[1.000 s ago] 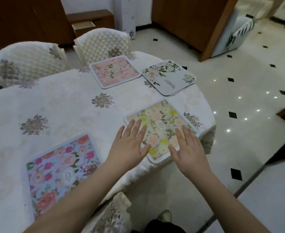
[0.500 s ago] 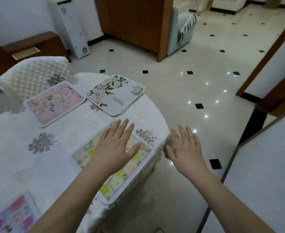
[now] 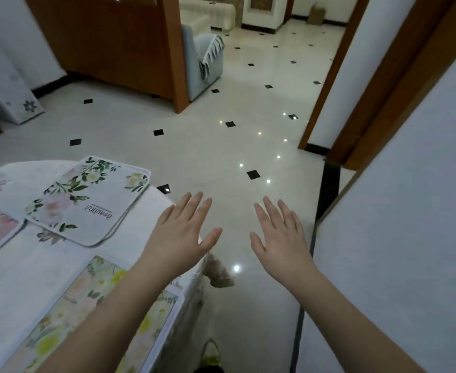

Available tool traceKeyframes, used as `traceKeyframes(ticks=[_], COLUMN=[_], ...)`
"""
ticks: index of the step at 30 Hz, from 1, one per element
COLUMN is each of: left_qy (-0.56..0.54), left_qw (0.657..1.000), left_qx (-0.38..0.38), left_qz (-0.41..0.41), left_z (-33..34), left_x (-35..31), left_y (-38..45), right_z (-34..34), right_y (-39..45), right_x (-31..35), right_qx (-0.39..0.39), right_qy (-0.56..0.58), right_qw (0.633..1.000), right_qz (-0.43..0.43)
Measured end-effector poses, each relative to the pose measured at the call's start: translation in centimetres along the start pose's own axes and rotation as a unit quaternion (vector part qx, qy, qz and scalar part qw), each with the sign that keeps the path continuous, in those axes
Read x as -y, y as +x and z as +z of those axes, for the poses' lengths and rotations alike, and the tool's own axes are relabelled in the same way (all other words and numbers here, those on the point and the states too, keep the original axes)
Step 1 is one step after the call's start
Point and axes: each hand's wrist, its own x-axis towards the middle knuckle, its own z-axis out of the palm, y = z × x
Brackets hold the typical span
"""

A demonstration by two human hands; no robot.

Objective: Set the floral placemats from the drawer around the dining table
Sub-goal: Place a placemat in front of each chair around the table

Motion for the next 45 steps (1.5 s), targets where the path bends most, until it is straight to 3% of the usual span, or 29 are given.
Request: traceKeyframes(ticks=[9, 15, 25, 32, 45], left_qy=[0.036, 0.071, 0.067, 0.084, 0.124], left_qw=[0.994, 0.988, 0.991, 0.992, 0.989], left_qx=[-0.005, -0.015, -0.021, -0.055, -0.075], left_qz=[0.106, 0.135, 0.111, 0.080, 0.011], left_z=[0.0, 1.1, 3.4, 1.3, 0.2], left_x=[-2.4, -4.8, -9.3, -10.5, -3.8], left_y=[10.3, 15.7, 26.8, 33.3, 43.6], right_z=[-1.6, -1.6, -2.3, -4.5, -4.1], right_y=[4.1, 6.7, 15.7, 23.0, 38.3], right_x=[-4.6, -8.6, -18.9, -23.5, -21.8], right_qx=[-0.022, -0.027, -0.020, -0.026, -0.010], right_qy=[-0.015, -0.019, -0.012, -0.006, -0.037], right_qw=[0.996, 0.994, 0.993, 0.998, 0.999], right_qz=[0.083, 0.108, 0.113, 0.064, -0.019])
